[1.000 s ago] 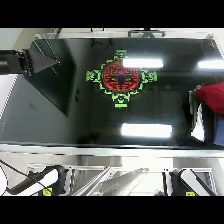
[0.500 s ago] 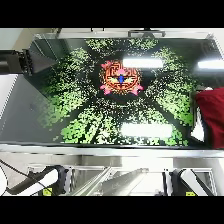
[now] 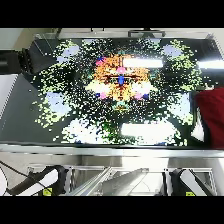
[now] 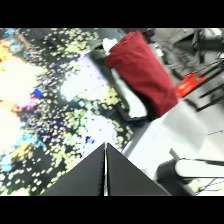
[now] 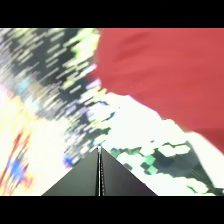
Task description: Fold the shirts.
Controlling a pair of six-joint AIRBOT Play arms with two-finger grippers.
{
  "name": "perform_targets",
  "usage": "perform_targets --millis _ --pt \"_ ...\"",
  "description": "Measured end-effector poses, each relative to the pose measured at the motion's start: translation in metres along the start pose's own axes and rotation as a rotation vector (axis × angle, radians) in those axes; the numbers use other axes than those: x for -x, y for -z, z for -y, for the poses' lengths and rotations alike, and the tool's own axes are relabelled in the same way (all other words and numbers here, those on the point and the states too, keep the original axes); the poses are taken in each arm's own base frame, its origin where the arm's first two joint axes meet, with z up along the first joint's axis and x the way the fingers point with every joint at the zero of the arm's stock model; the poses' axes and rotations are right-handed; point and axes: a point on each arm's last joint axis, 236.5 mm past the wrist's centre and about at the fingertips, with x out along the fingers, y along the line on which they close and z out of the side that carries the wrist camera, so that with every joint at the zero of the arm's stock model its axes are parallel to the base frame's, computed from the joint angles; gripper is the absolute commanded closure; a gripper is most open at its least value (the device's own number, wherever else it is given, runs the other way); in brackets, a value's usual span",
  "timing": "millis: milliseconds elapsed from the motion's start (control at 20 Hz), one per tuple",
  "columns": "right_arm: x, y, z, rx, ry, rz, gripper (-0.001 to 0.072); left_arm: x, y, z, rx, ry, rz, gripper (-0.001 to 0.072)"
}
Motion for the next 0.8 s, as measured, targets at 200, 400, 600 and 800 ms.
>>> perform_targets --millis 200,400,600,800 --pt "-0.022 0.074 -0.06 0.254 -0.116 -0.174 0.0699 -0.005 0.031 -0.016 0.024 -0.112 -0.055 0.0687" --pt "-0.041 0.183 -0.08 0.498 -0.189 -0.388 0.0698 -0.021 0.097 -0.022 0.126 -0.146 -0.118 0.0687" --pt "-0.045 0.29 -0.059 0.691 -0.244 -0.552 0.0698 -0.043 0.185 -0.031 0.235 -0.18 -0.196 0.0687" --pt "-0.045 0.327 -0.046 0.762 -0.275 -0.588 0.0697 -0.054 0.237 -0.043 0.303 -0.233 -0.218 0.0686"
